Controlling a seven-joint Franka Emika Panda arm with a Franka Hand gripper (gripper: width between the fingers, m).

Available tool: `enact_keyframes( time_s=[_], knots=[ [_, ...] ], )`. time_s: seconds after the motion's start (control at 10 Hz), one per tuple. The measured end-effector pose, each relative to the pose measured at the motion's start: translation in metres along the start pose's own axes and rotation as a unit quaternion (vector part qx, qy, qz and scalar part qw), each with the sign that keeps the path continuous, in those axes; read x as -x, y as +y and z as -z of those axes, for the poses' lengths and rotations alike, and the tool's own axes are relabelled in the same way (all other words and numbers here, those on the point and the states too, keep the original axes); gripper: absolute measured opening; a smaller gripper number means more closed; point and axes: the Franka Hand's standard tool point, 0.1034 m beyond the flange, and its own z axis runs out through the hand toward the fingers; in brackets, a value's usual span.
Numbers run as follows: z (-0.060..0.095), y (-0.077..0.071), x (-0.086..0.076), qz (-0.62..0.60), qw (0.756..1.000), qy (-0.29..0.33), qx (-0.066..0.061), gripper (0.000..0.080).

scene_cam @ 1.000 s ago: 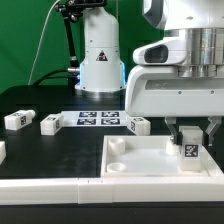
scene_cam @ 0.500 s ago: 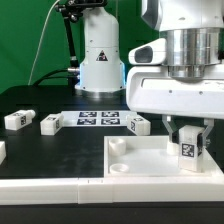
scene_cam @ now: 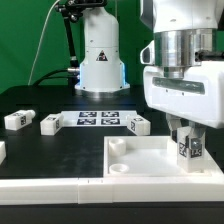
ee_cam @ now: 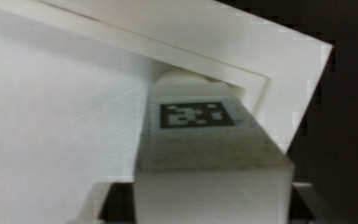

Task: Assemble one leg

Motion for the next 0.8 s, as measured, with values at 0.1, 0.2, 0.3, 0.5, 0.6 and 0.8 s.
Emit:
enact_keyframes(
  time_s=[0.1, 0.2, 0.3, 0.5, 0.6, 0.8],
  knots=[
    [0.0002, 0.0005, 0.0002, -0.052, 0.999, 0.002, 0.003, 0.0294],
    [0.0003, 0.0008, 0.0003, -0.077, 0.997, 0.003, 0.004, 0.0294],
    [0.0003, 0.0009, 0.0003, -0.085, 0.996, 0.003, 0.004, 0.0303],
    [-0.0007, 0.0009, 0.0004, -0.059, 0.998, 0.003, 0.003, 0.0472],
    [-0.0008, 0.0005, 0.0002, -0.037, 0.999, 0.003, 0.002, 0.0472],
    [0.0000, -0.0005, 0.0010, 0.062, 0.998, 0.003, 0.002, 0.0640]
  ],
)
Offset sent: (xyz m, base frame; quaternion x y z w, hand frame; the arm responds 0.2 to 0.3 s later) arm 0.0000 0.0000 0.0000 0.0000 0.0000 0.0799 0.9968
